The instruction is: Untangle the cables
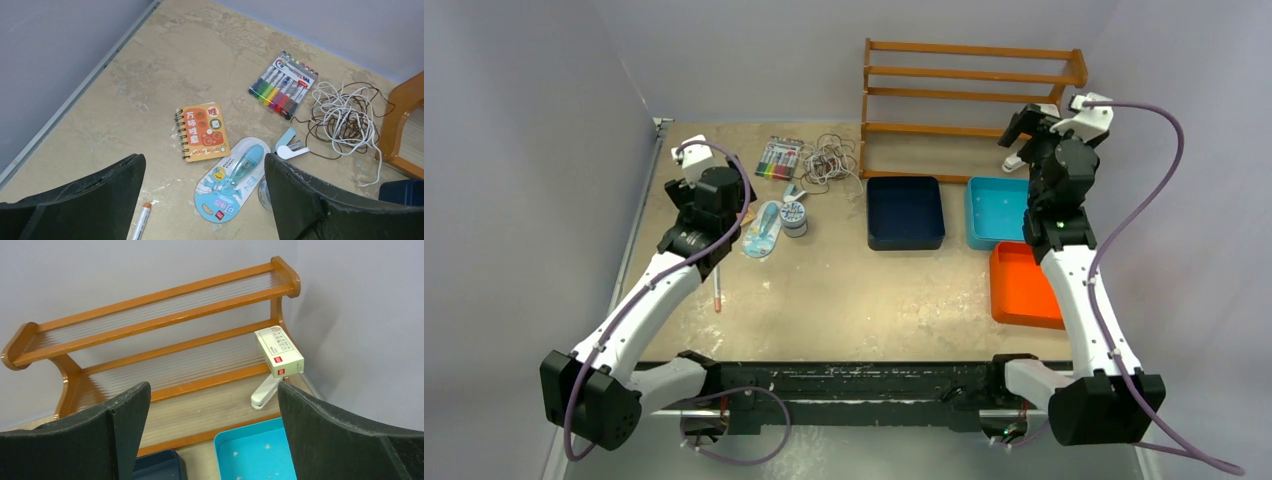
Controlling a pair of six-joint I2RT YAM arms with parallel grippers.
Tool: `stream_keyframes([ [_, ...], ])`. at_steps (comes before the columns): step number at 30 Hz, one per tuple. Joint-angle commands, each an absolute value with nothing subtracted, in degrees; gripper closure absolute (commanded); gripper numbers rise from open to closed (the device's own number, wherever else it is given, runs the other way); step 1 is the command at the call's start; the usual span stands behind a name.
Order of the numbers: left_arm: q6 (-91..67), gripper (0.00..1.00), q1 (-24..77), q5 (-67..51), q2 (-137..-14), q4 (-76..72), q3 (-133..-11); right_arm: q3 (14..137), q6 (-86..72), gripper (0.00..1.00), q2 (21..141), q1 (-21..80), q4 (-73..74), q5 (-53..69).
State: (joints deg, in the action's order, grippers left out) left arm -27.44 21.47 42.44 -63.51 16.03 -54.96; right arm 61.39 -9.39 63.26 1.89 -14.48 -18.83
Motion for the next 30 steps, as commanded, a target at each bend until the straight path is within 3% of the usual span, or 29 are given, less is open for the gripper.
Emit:
stream_keyframes([
  [1,-24.6,0.09,20.8,39.5,-63.8,14.5,-58.9,66.3,-13.0,0.02,63.6,0.2,-10.8,-13.4],
  [17,-25.2,0.06,20.3,38.5,-67.7,17.1,-63.0,70.7,-10.7,0.01,64.9,-1.1,-5.9,1.5],
  [30,-26.4,0.05,19.6,25.7,-71.8,16.9,-62.3,75.7,-8.3,0.01,73.3,-0.5,-1.2,14.6],
])
